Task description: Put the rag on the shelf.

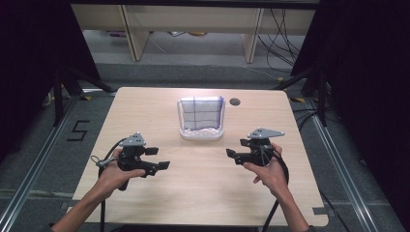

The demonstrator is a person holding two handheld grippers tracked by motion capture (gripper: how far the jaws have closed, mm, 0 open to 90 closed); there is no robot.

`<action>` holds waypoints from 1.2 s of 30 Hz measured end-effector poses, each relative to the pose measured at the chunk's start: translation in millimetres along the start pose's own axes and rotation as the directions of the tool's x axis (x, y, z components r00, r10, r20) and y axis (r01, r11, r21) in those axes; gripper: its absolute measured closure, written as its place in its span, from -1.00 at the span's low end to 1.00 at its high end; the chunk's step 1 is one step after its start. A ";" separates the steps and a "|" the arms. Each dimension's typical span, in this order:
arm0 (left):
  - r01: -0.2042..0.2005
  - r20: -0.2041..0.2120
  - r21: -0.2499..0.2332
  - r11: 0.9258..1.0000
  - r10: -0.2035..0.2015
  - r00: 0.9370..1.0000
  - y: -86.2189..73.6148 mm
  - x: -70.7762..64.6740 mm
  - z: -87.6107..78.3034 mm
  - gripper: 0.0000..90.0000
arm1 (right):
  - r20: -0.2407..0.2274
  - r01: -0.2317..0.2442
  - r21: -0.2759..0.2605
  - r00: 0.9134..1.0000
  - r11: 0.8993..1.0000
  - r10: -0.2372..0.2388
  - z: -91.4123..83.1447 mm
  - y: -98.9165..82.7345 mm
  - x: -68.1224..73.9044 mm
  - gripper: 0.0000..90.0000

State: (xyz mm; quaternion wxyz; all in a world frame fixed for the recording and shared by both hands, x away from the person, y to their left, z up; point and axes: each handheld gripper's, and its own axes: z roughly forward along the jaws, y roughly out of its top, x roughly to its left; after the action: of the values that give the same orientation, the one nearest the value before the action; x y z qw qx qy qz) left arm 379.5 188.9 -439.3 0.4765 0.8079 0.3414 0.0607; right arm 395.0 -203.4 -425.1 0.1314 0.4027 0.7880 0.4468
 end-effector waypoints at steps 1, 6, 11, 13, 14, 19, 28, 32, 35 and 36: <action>-0.004 0.000 0.000 1.000 0.004 1.000 -1.6 -0.2 -0.3 -0.49 | 0.000 -0.014 0.008 1.000 1.000 0.014 -1.7 -2.8 2.3 -0.34; -0.007 0.013 0.012 1.000 0.007 1.000 -14.3 -4.6 -0.3 -0.49 | -0.011 -0.020 0.010 1.000 1.000 0.021 -3.3 -17.4 7.3 -0.34; -0.007 0.014 0.024 1.000 0.007 1.000 -24.6 -10.3 0.0 -0.49 | -0.029 -0.021 0.017 0.999 1.000 0.022 -4.4 -30.3 7.7 -0.35; -0.011 0.028 0.020 1.000 0.011 1.000 -28.7 -11.7 1.0 -0.49 | -0.015 -0.025 0.032 1.000 0.999 0.025 -6.3 -34.9 9.2 -0.35; -0.012 0.028 0.026 1.000 0.012 1.000 -30.9 -13.1 1.1 -0.49 | -0.016 -0.036 0.037 0.999 0.999 0.036 -6.6 -37.4 11.0 -0.35; -0.035 0.022 0.040 0.999 0.035 0.999 -41.3 -19.4 1.5 -0.50 | -0.022 -0.022 0.053 1.000 0.998 0.023 -4.4 -49.2 13.3 -0.37; -0.041 0.023 0.032 0.999 0.040 0.999 -61.9 -28.2 -2.4 -0.51 | -0.050 -0.020 0.094 0.998 0.995 0.024 -2.1 -66.9 25.1 -0.50; -0.037 0.011 0.029 0.999 0.037 0.999 -67.4 -29.2 -4.2 -0.51 | -0.052 -0.001 0.110 0.999 0.994 0.007 -4.1 -75.1 33.2 -0.56; -0.032 0.012 0.040 0.999 0.032 0.999 -73.9 -30.6 -2.5 -0.52 | -0.039 -0.002 0.136 0.999 0.991 0.007 -6.1 -81.8 39.3 -0.57; -0.032 0.012 0.040 0.999 0.032 0.999 -73.9 -30.6 -2.5 -0.52 | -0.042 0.003 0.140 0.999 0.990 0.003 -6.4 -83.4 40.0 -0.57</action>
State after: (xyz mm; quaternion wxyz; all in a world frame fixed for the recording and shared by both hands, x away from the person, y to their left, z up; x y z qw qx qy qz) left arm 318.7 195.1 -490.9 0.4610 0.8230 0.3269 0.0570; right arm 322.6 -200.2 -482.9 0.0862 0.4014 0.8201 0.3986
